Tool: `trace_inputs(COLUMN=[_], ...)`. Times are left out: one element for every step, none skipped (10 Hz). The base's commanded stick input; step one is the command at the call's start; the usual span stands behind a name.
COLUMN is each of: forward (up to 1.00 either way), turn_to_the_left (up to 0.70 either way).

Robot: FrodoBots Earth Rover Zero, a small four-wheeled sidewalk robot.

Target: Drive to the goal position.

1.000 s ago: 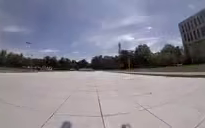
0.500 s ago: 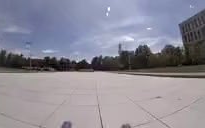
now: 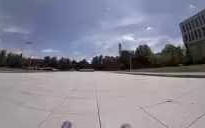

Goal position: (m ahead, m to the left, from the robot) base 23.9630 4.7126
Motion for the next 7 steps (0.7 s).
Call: trace_inputs(forward=[0.7, 0.7, 0.7, 0.7, 0.7, 0.7, 0.7], turn_to_the_left=[0.0, 0.0, 0.0, 0.0, 0.0, 0.0, 0.0])
